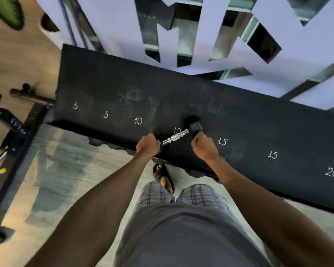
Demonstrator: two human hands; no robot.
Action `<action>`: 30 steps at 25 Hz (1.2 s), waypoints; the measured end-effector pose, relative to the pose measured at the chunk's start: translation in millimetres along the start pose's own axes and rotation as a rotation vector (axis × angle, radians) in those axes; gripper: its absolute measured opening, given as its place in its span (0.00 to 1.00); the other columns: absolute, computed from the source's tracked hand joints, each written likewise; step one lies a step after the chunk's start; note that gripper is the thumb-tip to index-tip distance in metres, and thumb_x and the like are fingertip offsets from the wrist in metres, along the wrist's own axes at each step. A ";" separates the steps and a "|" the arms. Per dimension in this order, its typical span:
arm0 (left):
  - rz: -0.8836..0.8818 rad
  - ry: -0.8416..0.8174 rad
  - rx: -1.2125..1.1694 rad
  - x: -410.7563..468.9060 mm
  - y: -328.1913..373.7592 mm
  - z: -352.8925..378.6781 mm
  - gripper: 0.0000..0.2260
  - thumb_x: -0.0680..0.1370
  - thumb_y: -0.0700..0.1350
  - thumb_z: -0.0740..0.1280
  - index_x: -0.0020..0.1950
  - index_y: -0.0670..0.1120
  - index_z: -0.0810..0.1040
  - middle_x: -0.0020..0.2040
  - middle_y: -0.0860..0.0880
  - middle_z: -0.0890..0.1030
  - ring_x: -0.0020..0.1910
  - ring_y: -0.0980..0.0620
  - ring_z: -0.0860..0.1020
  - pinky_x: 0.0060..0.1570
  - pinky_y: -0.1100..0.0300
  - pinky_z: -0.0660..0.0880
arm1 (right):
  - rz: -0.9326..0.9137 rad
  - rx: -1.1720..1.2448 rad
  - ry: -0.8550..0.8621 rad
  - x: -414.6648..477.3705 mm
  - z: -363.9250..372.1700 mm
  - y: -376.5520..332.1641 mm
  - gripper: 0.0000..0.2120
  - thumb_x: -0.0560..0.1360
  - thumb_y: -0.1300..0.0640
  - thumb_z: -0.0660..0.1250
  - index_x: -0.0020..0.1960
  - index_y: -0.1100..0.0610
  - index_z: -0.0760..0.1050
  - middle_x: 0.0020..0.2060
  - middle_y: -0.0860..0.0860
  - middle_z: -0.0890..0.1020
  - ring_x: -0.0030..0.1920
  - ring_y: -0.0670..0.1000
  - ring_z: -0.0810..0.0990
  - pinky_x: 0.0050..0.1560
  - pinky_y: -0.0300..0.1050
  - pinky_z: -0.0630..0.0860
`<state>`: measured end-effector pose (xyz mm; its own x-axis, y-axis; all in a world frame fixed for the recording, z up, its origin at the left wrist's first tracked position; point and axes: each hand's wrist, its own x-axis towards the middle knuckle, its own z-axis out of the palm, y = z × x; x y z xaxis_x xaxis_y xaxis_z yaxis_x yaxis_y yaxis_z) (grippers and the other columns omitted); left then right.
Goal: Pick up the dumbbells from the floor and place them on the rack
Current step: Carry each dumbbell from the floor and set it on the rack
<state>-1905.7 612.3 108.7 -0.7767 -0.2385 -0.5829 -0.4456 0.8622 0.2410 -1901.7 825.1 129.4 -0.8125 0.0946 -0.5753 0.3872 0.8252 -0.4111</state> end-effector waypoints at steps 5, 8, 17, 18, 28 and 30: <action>-0.052 -0.049 -0.024 -86.2 -54.5 36.2 0.18 0.79 0.50 0.61 0.62 0.40 0.75 0.61 0.39 0.78 0.62 0.37 0.76 0.56 0.48 0.74 | -0.260 -0.181 -0.341 -47.5 36.1 -1.2 0.09 0.77 0.55 0.62 0.52 0.58 0.77 0.51 0.58 0.84 0.55 0.60 0.81 0.57 0.53 0.77; -0.152 -0.084 -0.082 -148.2 -96.9 62.9 0.19 0.79 0.51 0.60 0.64 0.40 0.72 0.63 0.40 0.77 0.62 0.39 0.75 0.56 0.49 0.73 | -0.401 -0.335 -0.477 -82.1 72.8 -0.1 0.10 0.76 0.54 0.61 0.51 0.57 0.78 0.51 0.57 0.84 0.55 0.59 0.82 0.56 0.52 0.78; -0.594 0.003 -0.515 -356.7 -215.1 173.5 0.17 0.80 0.51 0.61 0.63 0.40 0.74 0.60 0.39 0.79 0.59 0.40 0.78 0.57 0.50 0.76 | -0.884 -0.930 -0.793 -227.5 197.7 -8.0 0.13 0.79 0.54 0.56 0.57 0.59 0.74 0.54 0.57 0.81 0.53 0.59 0.80 0.54 0.52 0.78; -0.653 0.030 -0.572 -380.1 -226.9 190.5 0.17 0.80 0.50 0.61 0.62 0.40 0.74 0.60 0.40 0.80 0.58 0.40 0.78 0.57 0.49 0.76 | -0.938 -0.983 -0.831 -247.7 212.9 -8.2 0.13 0.79 0.54 0.56 0.57 0.59 0.74 0.54 0.57 0.81 0.53 0.59 0.80 0.53 0.52 0.78; -0.951 0.172 -0.975 -579.5 -312.5 346.8 0.17 0.80 0.49 0.61 0.63 0.39 0.74 0.58 0.39 0.80 0.56 0.40 0.78 0.54 0.50 0.76 | -1.244 -1.364 -1.030 -442.1 360.0 30.7 0.07 0.79 0.56 0.58 0.49 0.58 0.73 0.41 0.53 0.78 0.39 0.53 0.74 0.41 0.48 0.69; -0.989 0.208 -1.049 -615.6 -328.9 373.0 0.17 0.80 0.49 0.61 0.63 0.39 0.74 0.58 0.39 0.80 0.56 0.40 0.78 0.54 0.50 0.76 | -1.296 -1.435 -1.055 -479.4 391.3 40.0 0.06 0.78 0.56 0.59 0.45 0.57 0.72 0.39 0.52 0.77 0.39 0.53 0.73 0.41 0.48 0.68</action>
<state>-1114.9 642.3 98.8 0.0250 -0.6668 -0.7448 -0.8688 -0.3831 0.3138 -1326.1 594.8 112.1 0.3736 -0.5291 -0.7619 -0.9103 -0.0511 -0.4108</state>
